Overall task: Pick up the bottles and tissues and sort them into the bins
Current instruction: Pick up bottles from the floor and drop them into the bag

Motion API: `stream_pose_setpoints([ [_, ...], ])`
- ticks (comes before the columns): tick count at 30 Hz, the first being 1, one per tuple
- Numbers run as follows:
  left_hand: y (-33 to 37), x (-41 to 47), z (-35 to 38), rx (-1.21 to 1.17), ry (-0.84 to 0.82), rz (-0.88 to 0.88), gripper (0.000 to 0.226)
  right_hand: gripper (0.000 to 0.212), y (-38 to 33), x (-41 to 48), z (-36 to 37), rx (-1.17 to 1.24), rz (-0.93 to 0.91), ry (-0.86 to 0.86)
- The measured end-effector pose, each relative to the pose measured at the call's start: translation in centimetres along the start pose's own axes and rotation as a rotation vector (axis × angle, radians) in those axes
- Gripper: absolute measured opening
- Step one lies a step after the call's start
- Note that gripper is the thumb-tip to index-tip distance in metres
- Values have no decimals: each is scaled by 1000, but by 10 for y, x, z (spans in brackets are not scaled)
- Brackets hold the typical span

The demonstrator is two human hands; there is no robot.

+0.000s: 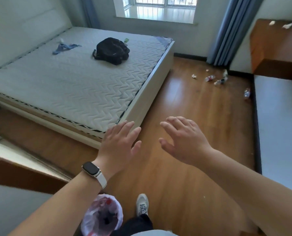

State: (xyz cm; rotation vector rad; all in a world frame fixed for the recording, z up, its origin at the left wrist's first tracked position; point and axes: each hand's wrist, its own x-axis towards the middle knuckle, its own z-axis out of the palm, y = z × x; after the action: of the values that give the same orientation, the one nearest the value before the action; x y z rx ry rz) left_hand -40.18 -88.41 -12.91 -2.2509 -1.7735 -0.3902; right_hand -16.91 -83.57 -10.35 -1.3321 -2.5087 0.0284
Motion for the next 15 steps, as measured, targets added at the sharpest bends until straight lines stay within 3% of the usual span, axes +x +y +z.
stream_pose_setpoints([
  [8,-66,112,38,-105,59,126,42,57,31,86,-5,-133,162,4],
  [15,-79,188,61,-177,52,211,42,59,65,132,-8,-176,274,6],
])
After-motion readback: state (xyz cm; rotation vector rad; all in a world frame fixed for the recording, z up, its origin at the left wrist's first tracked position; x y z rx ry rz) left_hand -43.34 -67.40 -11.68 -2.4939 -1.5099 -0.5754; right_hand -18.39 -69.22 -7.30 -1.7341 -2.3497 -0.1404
